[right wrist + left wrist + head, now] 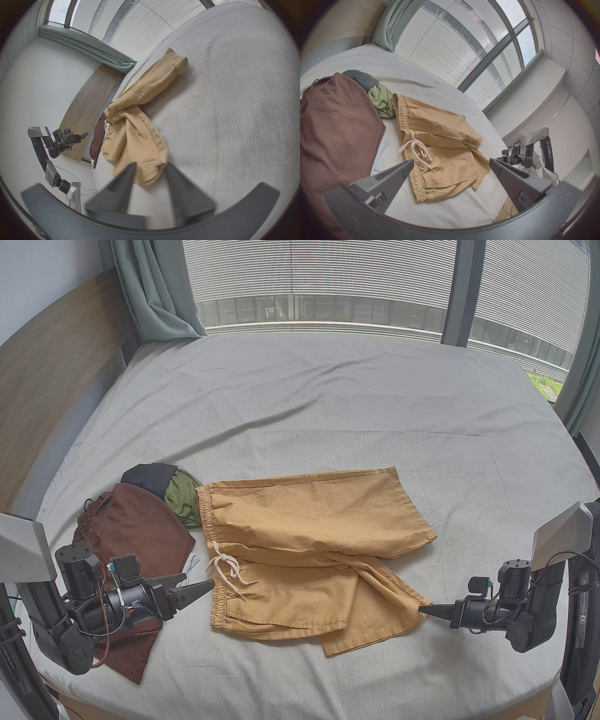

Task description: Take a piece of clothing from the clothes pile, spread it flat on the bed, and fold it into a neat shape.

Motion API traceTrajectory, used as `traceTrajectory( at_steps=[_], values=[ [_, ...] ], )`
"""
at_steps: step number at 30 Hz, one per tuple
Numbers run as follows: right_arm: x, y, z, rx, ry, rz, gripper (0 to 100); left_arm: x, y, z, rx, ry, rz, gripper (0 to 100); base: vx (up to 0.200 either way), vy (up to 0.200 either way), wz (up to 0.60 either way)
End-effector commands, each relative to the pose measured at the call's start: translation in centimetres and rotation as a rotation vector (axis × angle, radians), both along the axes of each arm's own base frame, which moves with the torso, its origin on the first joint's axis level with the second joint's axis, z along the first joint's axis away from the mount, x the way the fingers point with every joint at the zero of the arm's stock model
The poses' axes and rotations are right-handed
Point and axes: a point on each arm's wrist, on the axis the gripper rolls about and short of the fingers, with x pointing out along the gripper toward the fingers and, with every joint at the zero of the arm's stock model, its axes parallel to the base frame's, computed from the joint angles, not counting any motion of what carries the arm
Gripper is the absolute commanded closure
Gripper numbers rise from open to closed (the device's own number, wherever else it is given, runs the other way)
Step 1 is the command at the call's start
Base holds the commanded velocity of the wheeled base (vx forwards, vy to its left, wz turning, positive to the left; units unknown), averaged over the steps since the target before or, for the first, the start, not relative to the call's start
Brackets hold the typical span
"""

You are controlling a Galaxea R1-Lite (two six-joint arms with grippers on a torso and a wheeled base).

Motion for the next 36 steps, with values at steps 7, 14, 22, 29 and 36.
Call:
traceTrajectory(
  at_steps=[7,14,22,29,36],
  values=[
    [0.2,-0.2,0.2,-0.002,-0.013,-0.006,100,0.0,0.0,-0.4,0.006,0.012,-0.002,0,0.000,0.000,0.00],
    [1.4,-1.1,1.9,0.003,-0.100,-0.043,100,0.1,0.0,-0.6,0.015,0.012,-0.005,0,0.000,0.000,0.00],
    [3.5,-2.2,2.2,-0.021,-0.173,-0.113,100,0.1,-0.1,-0.6,0.015,0.014,-0.006,0,0.000,0.000,0.00],
    [5.0,-3.0,2.4,-0.025,-0.228,-0.141,100,0.1,0.0,-0.8,0.015,0.020,-0.005,0,0.000,0.000,0.00],
    [6.6,-3.2,1.6,-0.026,-0.260,-0.148,100,0.1,-0.1,-0.8,0.015,0.020,-0.006,0,0.000,0.000,0.00]
  ],
)
